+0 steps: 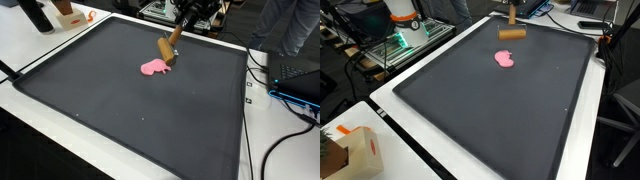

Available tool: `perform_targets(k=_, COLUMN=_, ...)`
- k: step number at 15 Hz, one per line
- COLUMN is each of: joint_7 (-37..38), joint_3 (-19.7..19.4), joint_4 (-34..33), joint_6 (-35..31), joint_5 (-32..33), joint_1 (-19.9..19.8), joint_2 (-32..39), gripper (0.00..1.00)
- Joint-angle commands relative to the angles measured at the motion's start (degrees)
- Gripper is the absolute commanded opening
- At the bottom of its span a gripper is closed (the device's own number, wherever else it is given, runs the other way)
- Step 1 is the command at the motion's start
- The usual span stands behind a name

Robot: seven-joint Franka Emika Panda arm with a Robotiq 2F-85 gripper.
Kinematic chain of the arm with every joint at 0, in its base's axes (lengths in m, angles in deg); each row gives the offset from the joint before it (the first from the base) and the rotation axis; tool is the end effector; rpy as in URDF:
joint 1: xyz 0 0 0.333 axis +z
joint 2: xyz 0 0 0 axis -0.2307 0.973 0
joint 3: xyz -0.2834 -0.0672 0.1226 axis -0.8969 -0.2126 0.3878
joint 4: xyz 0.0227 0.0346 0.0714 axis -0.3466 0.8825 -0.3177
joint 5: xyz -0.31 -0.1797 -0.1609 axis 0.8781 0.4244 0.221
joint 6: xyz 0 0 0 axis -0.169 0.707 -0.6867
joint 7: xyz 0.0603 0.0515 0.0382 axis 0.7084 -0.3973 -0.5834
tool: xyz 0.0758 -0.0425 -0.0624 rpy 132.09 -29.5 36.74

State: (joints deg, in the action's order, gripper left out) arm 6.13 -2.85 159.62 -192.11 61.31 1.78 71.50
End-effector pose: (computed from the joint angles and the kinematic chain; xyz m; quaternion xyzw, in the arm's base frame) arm 0.4771 0.2695 0.3745 0.9066 0.3421 0.0531 0.2413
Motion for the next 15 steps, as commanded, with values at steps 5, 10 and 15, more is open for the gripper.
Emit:
perform_targets(k=5, joint_7=4.88, joint_3=-1.15, joint_4=-4.22, joint_6=1.34, joint_5=1.22, joint_1=2.61, joint_2=5.5, gripper=0.24)
perform_targets(k=10, joint_7=6.16, joint_3=-2.03, joint_4=-6.15, joint_6=1.17, joint_5=0.44, joint_1=3.36, joint_2=7.95, gripper=0.24)
perform_targets(k=15, joint_7=5.37, joint_3=-3.2, joint_4=-8.68, joint_6=0.7, joint_5=-2.57, joint_1=2.66, joint_2=9.92, gripper=0.24)
